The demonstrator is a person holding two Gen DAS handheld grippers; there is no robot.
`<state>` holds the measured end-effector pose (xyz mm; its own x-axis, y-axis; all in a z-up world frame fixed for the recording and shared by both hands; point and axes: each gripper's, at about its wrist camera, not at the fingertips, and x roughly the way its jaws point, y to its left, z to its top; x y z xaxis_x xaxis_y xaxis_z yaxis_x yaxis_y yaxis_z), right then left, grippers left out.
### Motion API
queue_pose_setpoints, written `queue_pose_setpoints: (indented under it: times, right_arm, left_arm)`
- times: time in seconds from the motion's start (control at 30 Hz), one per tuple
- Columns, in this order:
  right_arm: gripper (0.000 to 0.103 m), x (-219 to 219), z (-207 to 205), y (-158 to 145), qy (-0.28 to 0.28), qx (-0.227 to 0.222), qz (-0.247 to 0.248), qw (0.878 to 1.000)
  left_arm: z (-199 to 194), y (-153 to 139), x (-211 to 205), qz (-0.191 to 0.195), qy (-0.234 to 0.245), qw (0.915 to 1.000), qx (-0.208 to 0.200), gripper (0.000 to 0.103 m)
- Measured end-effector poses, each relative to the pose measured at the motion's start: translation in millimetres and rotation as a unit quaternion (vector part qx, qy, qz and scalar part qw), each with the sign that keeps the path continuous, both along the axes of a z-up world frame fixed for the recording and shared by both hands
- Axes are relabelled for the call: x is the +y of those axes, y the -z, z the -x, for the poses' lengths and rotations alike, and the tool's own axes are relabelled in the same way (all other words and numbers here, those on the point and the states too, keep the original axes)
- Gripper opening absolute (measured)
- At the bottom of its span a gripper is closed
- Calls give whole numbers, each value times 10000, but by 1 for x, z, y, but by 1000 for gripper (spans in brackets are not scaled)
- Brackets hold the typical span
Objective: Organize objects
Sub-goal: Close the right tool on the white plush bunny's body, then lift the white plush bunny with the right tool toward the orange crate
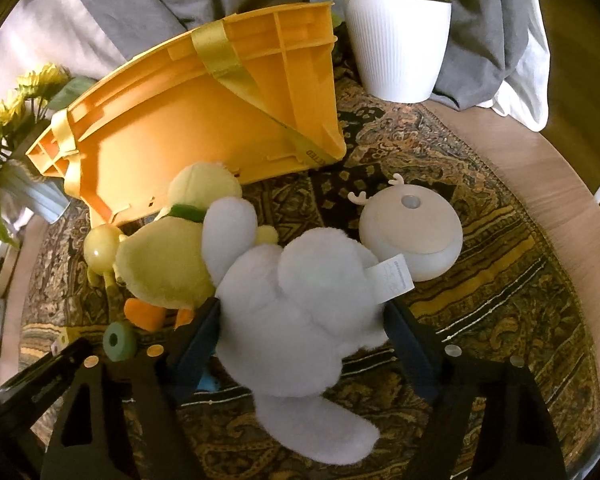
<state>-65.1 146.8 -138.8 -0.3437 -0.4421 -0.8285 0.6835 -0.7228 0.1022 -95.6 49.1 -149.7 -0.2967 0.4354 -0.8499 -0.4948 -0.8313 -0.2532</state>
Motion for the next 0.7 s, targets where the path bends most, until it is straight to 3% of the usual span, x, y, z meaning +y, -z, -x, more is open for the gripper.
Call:
queue_pose_setpoints:
  times: [0.37, 0.7]
  right_arm:
    - [74, 8, -2, -5, -58, -37, 37, 10000]
    - [74, 22, -8, -32, -103, 109, 170, 9997]
  left_arm:
    - [-11, -13, -8, -161, 22, 9998, 137, 50]
    - [-27, -40, -12, -363, 266, 9985, 311, 50]
